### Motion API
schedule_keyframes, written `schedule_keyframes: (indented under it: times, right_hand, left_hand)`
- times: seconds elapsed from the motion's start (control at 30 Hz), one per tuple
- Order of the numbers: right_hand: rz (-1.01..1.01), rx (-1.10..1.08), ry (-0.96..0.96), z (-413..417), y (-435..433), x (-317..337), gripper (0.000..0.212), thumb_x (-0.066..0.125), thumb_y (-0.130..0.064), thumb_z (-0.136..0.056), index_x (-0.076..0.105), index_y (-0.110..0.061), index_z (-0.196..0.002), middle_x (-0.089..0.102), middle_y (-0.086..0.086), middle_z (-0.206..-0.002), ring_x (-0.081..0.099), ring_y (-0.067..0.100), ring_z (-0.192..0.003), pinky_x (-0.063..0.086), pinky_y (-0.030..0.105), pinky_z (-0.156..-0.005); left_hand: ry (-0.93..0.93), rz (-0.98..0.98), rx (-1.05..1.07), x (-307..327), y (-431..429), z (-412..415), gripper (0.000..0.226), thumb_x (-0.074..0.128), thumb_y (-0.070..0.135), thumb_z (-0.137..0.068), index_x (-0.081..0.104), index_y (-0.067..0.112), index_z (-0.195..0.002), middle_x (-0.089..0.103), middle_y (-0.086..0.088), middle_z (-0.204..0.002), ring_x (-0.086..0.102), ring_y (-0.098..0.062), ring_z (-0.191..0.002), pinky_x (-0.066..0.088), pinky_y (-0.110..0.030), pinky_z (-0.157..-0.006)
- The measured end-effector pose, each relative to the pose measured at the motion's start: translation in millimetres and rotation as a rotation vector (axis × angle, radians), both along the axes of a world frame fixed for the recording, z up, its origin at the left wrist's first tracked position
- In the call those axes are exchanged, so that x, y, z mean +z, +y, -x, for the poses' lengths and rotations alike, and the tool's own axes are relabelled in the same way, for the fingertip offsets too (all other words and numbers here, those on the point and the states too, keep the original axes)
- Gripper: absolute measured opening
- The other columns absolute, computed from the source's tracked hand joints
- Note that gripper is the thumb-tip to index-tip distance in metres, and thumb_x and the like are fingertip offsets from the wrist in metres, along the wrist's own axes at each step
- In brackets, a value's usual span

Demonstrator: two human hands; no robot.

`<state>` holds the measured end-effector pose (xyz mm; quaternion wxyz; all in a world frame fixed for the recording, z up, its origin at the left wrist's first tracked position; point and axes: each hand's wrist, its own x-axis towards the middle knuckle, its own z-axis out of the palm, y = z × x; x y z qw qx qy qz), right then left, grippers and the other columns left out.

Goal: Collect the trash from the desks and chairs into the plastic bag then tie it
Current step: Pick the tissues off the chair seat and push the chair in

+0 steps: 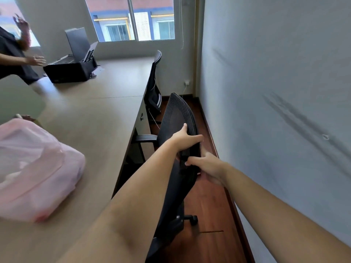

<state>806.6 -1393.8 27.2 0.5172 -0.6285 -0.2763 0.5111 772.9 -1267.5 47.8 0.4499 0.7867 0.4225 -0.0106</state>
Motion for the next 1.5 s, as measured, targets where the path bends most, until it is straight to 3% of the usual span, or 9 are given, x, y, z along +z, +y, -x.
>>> schedule_keyframes:
  times: [0.13, 0.27, 0.43, 0.7, 0.9, 1.1, 1.27, 1.4, 1.5]
  right_hand:
    - [-0.012, 0.024, -0.020, 23.9, 23.5, -2.8, 0.056, 0.054, 0.001, -0.085, 0.037, -0.028, -0.131, 0.063, 0.014, -0.100, 0.065, 0.020, -0.072, 0.050, 0.027, -0.051]
    - [-0.023, 0.040, -0.015, 45.2, 43.3, -4.2, 0.053, 0.054, -0.001, -0.084, 0.038, -0.036, -0.122, 0.064, 0.011, -0.101, 0.066, 0.019, -0.076, 0.053, 0.031, -0.058]
    - [-0.035, 0.077, -0.047, 74.9, 63.6, -3.5, 0.058, 0.052, -0.003, -0.086, 0.030, -0.042, -0.123, 0.065, 0.005, -0.103, 0.066, 0.016, -0.077, 0.052, 0.026, -0.055]
    - [-0.054, 0.111, -0.040, 112.7, 88.5, -5.8, 0.071, 0.053, -0.003, -0.087, 0.021, -0.040, -0.139, 0.064, -0.002, -0.101, 0.066, 0.011, -0.079, 0.052, 0.023, -0.057]
    - [-0.076, 0.061, -0.034, 140.2, 102.6, -9.8, 0.074, 0.054, -0.002, -0.086, 0.020, -0.037, -0.142, 0.064, 0.009, -0.116, 0.067, 0.017, -0.088, 0.054, 0.029, -0.060]
    - [-0.086, 0.008, -0.054, 151.4, 111.0, -12.6, 0.064, 0.052, -0.001, -0.087, 0.026, -0.029, -0.139, 0.063, -0.004, -0.099, 0.064, 0.009, -0.080, 0.051, 0.022, -0.052]
    - [-0.039, -0.031, -0.150, 148.8, 108.0, -8.3, 0.052, 0.059, -0.010, -0.088, 0.038, -0.020, -0.134, 0.065, 0.000, -0.113, 0.066, 0.016, -0.097, 0.055, 0.024, -0.061]
    - [0.000, -0.010, -0.298, 139.1, 89.3, 2.2, 0.046, 0.065, -0.032, -0.087, 0.047, -0.020, -0.127, 0.062, -0.010, -0.109, 0.062, 0.008, -0.095, 0.054, 0.033, -0.085]
    - [-0.010, -0.132, -0.383, 132.7, 79.3, 15.2, 0.065, 0.063, -0.039, -0.085, 0.039, -0.017, -0.142, 0.056, 0.000, -0.130, 0.055, 0.016, -0.114, 0.045, 0.035, -0.098]
  left_hand:
    - [-0.006, 0.026, 0.029, 1.4, 19.4, 29.7, 0.106, 0.060, 0.052, -0.060, 0.002, 0.042, -0.148, 0.048, -0.005, -0.136, 0.056, -0.029, -0.112, 0.055, -0.049, -0.083]
    - [0.000, 0.073, 0.049, 5.7, 35.1, 53.9, 0.104, 0.061, 0.048, -0.063, 0.002, 0.044, -0.148, 0.050, -0.006, -0.132, 0.061, -0.034, -0.103, 0.058, -0.055, -0.065]
    - [0.004, 0.102, 0.071, 9.1, 54.6, 83.0, 0.102, 0.063, 0.044, -0.066, 0.002, 0.045, -0.147, 0.050, -0.004, -0.135, 0.062, -0.033, -0.103, 0.058, -0.054, -0.060]
    - [0.001, 0.101, 0.073, 6.3, 79.4, 120.7, 0.098, 0.065, 0.040, -0.072, 0.003, 0.045, -0.148, 0.049, -0.001, -0.135, 0.061, -0.028, -0.105, 0.059, -0.049, -0.060]
    - [-0.035, 0.076, 0.045, 4.5, 93.5, 142.4, 0.095, 0.065, 0.039, -0.076, 0.004, 0.044, -0.149, 0.045, 0.001, -0.137, 0.058, -0.024, -0.109, 0.058, -0.048, -0.077]
    - [-0.043, 0.058, 0.052, -0.8, 99.5, 152.4, 0.096, 0.066, 0.046, -0.069, 0.009, 0.048, -0.147, 0.042, 0.002, -0.143, 0.057, -0.025, -0.112, 0.059, -0.049, -0.072]
    - [-0.041, -0.015, 0.033, 2.3, 98.7, 160.6, 0.088, 0.067, 0.055, -0.075, 0.023, 0.037, -0.148, 0.041, 0.001, -0.145, 0.049, -0.023, -0.124, 0.059, -0.044, -0.077]
    - [-0.049, -0.109, 0.058, 17.9, 98.6, 192.2, 0.070, 0.062, 0.053, -0.082, 0.037, 0.030, -0.142, 0.042, 0.000, -0.142, 0.046, -0.023, -0.125, 0.054, -0.043, -0.086]
    - [0.003, -0.217, 0.141, 26.6, 96.0, 233.2, 0.059, 0.060, 0.053, -0.084, 0.045, 0.029, -0.135, 0.050, -0.003, -0.135, 0.052, -0.024, -0.115, 0.054, -0.040, -0.087]
